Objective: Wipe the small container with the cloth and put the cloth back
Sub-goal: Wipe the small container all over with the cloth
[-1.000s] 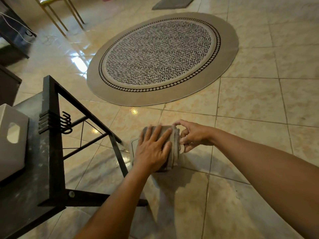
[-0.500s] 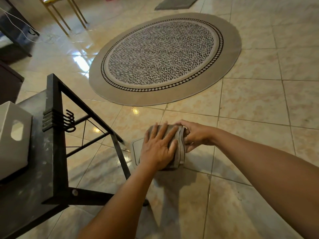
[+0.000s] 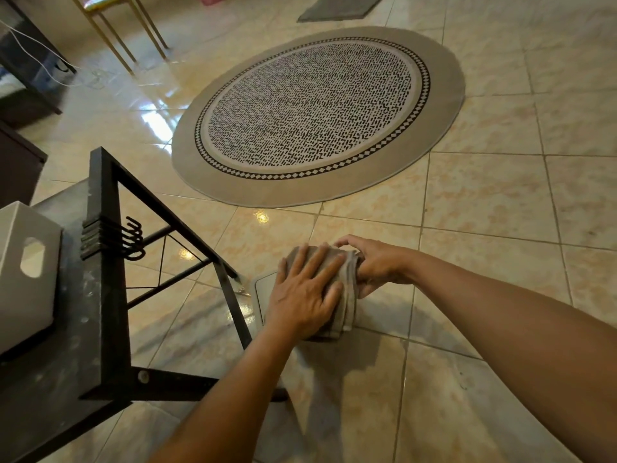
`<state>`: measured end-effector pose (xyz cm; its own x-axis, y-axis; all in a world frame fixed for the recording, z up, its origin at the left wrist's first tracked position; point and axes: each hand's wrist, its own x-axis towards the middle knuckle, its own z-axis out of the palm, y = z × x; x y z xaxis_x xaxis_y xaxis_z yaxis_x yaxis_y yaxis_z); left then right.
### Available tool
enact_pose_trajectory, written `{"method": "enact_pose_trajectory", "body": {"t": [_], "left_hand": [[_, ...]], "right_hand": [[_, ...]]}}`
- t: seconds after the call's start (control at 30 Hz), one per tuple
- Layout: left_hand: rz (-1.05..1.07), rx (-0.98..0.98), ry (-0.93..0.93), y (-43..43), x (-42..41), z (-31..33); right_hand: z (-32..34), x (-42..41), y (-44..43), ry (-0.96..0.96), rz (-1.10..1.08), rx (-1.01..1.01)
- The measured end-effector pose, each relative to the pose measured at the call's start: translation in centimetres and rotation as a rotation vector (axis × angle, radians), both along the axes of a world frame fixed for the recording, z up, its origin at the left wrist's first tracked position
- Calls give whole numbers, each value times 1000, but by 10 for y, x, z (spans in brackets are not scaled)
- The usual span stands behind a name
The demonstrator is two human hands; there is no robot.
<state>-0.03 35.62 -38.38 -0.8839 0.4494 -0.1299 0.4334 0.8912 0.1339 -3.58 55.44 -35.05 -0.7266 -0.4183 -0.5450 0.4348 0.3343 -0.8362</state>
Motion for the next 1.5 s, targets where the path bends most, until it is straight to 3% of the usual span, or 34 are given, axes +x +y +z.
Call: {"method": "enact_pose_trajectory", "body": {"t": [0.1,0.17,0.33,0.53,0.73,0.9,1.07,1.5], "left_hand": [[369,35,-35,-8,-6,2],[463,44,-41,1,4,3],[239,17,-5,25,22,0],[490,11,-57,-5,13,2],[304,37,-11,22,19,-1],[577,61,-77,-1,12,5],[407,43,-45,37,35,2],[336,26,-60,19,31,1]], "right_hand": [[-3,-4,-5,24,3,46],[-5,-5,-5,27,10,60],[-1,-2,-5,3,0,18],[-5,-2,-8,20,-19,48],[-5,-3,-9,17,-2,36],[-3,-2,-11,35,-16,64],[0,-2,-12,26,3,52],[1,-1,-14,-3,-17,46]]}}
